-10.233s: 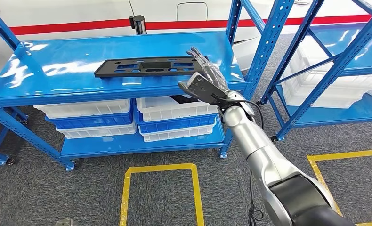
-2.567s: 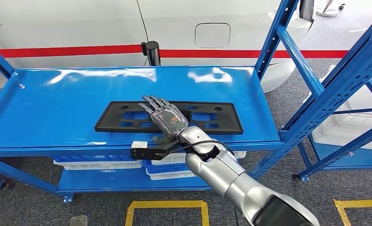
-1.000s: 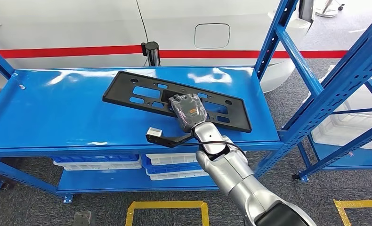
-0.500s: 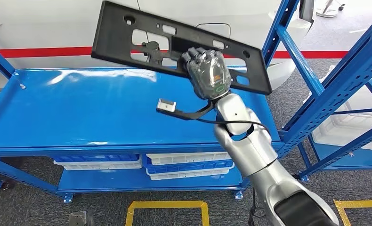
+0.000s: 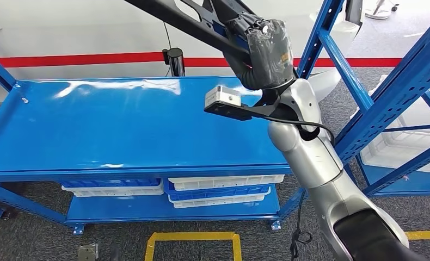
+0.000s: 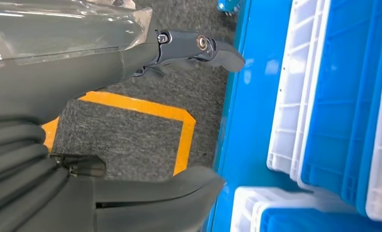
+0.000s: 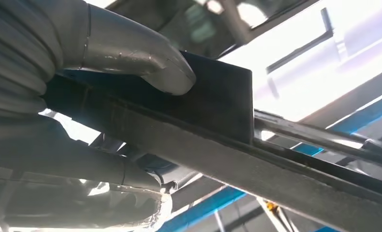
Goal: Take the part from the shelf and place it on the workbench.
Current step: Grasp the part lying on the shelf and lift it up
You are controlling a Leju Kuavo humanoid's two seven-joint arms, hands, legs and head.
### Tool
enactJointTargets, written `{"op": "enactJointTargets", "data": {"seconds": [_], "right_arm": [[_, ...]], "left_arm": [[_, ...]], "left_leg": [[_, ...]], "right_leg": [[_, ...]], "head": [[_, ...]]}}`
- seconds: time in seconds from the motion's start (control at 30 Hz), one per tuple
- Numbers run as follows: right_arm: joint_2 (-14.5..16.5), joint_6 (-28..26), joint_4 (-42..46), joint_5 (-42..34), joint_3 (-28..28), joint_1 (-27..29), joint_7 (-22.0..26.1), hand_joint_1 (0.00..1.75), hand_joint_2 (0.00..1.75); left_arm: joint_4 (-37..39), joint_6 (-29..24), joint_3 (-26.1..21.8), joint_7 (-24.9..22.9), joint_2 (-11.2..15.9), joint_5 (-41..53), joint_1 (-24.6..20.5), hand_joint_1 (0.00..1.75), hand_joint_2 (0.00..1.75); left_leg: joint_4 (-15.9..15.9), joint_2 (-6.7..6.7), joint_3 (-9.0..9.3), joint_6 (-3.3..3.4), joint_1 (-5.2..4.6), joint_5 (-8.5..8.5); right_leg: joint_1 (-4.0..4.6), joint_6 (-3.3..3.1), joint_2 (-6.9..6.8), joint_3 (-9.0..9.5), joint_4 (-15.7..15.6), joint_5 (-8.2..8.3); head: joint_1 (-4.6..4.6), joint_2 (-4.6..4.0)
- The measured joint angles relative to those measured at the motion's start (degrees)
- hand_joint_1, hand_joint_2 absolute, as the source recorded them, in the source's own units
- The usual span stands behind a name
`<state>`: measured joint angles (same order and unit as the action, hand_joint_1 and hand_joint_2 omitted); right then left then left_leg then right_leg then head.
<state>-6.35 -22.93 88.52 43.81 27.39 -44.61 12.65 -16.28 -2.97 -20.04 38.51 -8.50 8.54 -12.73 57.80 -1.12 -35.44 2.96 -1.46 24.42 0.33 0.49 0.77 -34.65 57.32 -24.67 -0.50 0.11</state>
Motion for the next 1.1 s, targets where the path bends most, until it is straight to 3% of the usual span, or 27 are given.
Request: {"op": "enactJointTargets", "data": {"seconds": [0.2,0.33,0.4,0.47,0.5,0.53,0.57,0.63,0.7,0.77,0.83,0.9,0.97,1.0,1.03,1.07,1.1], "right_arm": [[0.06,3.37,0.8,-6.17,0.33,0.07,1.76,1.75,1.75],[0.34,4.81,0.8,-8.17,0.26,-0.06,2.22,1.75,1.75],[0.42,5.1,0.7,-8.56,0.26,-0.23,2.4,1.75,1.75],[0.44,5.21,0.5,-8.79,0.29,-0.26,2.54,1.75,1.75],[0.46,5.24,0.38,-8.89,0.31,-0.21,2.61,1.75,1.75],[0.46,5.26,0.26,-9.0,0.32,-0.17,2.69,1.75,1.75],[0.46,5.23,0.17,-9.14,0.32,-0.17,2.79,1.75,1.75],[0.46,5.03,0.07,-9.6,0.31,-0.2,3.17,1.75,1.75],[0.55,4.65,-0.01,-10.21,0.27,-0.09,3.78,1.75,1.75],[0.64,4.34,-0.12,-10.68,0.23,0.09,4.24,1.75,1.75],[0.71,4.11,-0.23,-11.0,0.2,0.12,4.51,1.75,1.75],[0.83,3.72,-0.31,-11.36,0.14,0.26,4.83,1.75,1.75],[0.91,3.31,-0.43,-11.83,0.05,0.72,5.22,1.75,1.75],[0.91,3.19,-0.52,-12.04,0.0,1.04,5.4,1.75,1.75],[0.91,3.11,-0.63,-12.22,-0.06,1.37,5.57,1.75,1.75],[0.91,3.08,-0.74,-12.32,-0.12,1.65,5.69,1.75,1.75],[0.91,3.06,-0.83,-12.36,-0.18,1.82,5.77,1.75,1.75]], "left_arm": [[0.02,1.12,1.42,-1.82,0.52,1.06,-0.03,0.0,1.75],[0.02,0.99,2.39,-3.28,0.51,1.29,-0.39,0.0,1.75],[0.02,1.07,2.59,-3.97,0.4,1.01,-0.66,0.0,1.75],[0.03,1.14,2.78,-4.32,0.34,0.85,-0.76,0.0,1.75],[0.05,1.19,2.87,-4.43,0.32,0.76,-0.76,0.0,1.75],[0.09,1.26,2.95,-4.5,0.32,0.64,-0.76,0.0,1.75],[0.12,1.37,3.01,-4.56,0.32,0.51,-0.76,0.0,1.75],[0.15,1.61,3.13,-4.64,0.37,0.32,-0.8,0.0,1.75],[0.16,1.76,3.21,-4.73,0.46,0.19,-0.87,0.0,1.75],[0.19,1.79,3.25,-4.78,0.57,0.1,-0.91,0.0,1.75],[0.2,1.78,3.27,-4.84,0.74,0.08,-0.91,0.0,1.75],[0.2,1.77,3.27,-4.99,0.9,0.08,-0.92,0.0,1.75],[0.22,1.77,3.27,-5.17,0.97,0.02,-0.91,0.0,1.75],[0.23,1.77,3.27,-5.26,1.01,-0.02,-0.91,0.0,1.75],[0.23,1.77,3.27,-5.33,1.06,-0.07,-0.91,0.0,1.75],[0.24,1.77,3.27,-5.39,1.11,-0.1,-0.93,0.0,1.75],[0.24,1.79,3.27,-5.41,1.16,-0.12,-0.99,0.0,1.75]], "left_leg": [[0.06,-0.02,-0.03,0.28,-0.23,0.16],[-0.6,0.16,0.44,1.06,0.02,-0.55],[-1.07,0.33,0.72,1.34,0.33,-0.88],[-1.08,0.39,0.64,1.39,0.37,-0.92],[-1.07,0.42,0.59,1.36,0.39,-0.93],[-1.05,0.44,0.56,1.29,0.45,-0.96],[-1.01,0.44,0.54,1.18,0.55,-0.98],[-0.7,0.44,0.41,0.65,0.77,-0.92],[-0.22,0.41,0.09,-0.11,0.84,-0.88],[0.04,0.32,-0.24,-0.75,0.88,-1.06],[0.75,0.33,-0.76,-1.45,1.21,-0.34],[4.8,0.53,-2.46,-2.29,1.61,3.14],[12.21,0.7,-5.2,-3.0,1.89,7.7],[15.2,0.73,-6.13,-3.22,2.03,9.0],[16.32,0.78,-6.07,-3.31,2.12,9.19],[15.28,0.82,-4.91,-3.29,2.19,8.41],[12.15,0.86,-2.63,-3.12,2.2,6.98]], "right_leg": [[-0.25,0.17,0.0,0.01,-0.03,-0.04],[-0.28,0.64,-0.07,-0.34,0.84,-0.6],[-0.37,0.46,-0.14,-2.38,5.48,-3.19],[-0.69,0.44,-0.16,-5.76,13.45,-6.43],[-0.89,0.7,-0.18,-6.94,16.32,-7.28],[-1.1,1.18,-0.21,-7.12,17.1,-7.23],[-1.33,1.83,-0.28,-6.01,15.19,-6.23],[-1.82,3.02,-0.59,-1.37,6.85,-3.41],[-1.72,3.08,-0.57,1.65,1.41,-1.72],[-1.37,2.37,-0.27,1.67,0.95,-1.44],[-1.7,1.5,-0.25,1.33,0.73,-1.16],[-1.97,0.43,-0.32,0.84,0.58,-0.6],[-1.82,-0.28,-0.43,0.13,0.61,-0.09],[-1.74,-0.44,-0.48,-0.23,0.62,0.18],[-1.66,-0.48,-0.51,-0.58,0.64,0.46],[-1.6,-0.41,-0.52,-0.88,0.65,0.72],[-1.57,-0.3,-0.52,-1.14,0.66,0.98]], "head": [[0.0,0.0],[-0.02,0.0],[-0.08,0.0],[-0.13,0.0],[-0.13,0.0],[-0.14,0.0],[-0.13,0.0],[-0.14,0.0],[-0.14,0.0],[-0.13,0.0],[-0.13,0.0],[-0.08,0.0],[-0.03,0.0],[-0.02,0.0],[-0.02,0.0],[-0.02,0.0],[-0.02,0.0]]}}
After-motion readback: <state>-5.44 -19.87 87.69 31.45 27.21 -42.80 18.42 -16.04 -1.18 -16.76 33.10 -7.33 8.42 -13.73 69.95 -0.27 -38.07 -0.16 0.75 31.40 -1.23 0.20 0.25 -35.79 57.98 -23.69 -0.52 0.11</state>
